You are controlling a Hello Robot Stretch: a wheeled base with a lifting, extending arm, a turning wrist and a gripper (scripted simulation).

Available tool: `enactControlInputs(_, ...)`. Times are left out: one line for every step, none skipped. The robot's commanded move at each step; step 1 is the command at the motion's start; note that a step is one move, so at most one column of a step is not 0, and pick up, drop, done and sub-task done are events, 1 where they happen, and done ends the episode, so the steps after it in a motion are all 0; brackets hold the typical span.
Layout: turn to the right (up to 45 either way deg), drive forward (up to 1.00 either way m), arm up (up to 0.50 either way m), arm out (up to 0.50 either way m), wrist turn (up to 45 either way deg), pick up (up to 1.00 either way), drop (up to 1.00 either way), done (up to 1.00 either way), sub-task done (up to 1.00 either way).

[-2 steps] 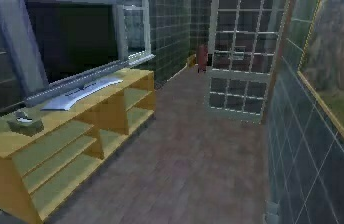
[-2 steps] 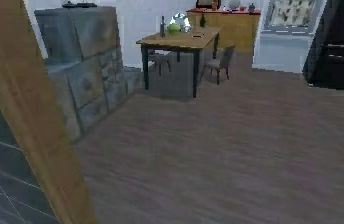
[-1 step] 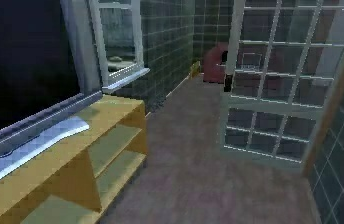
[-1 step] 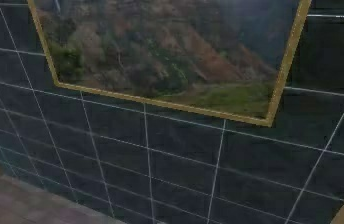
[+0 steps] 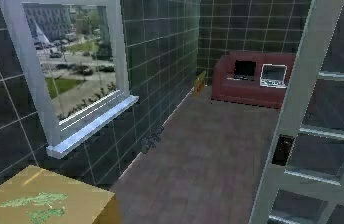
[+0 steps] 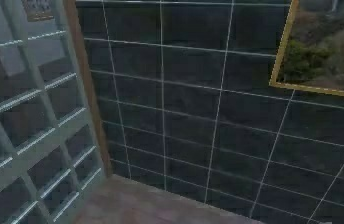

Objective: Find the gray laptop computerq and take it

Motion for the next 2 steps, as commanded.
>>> enactControlInputs(0.0, 0.75, 0.0, 0.0, 0.0, 0.0, 0.0, 0.0, 0.0)
enactControlInputs(21.0, 0.0, 0.0, 0.0, 0.0, 0.0, 0.0, 0.0, 0.0)
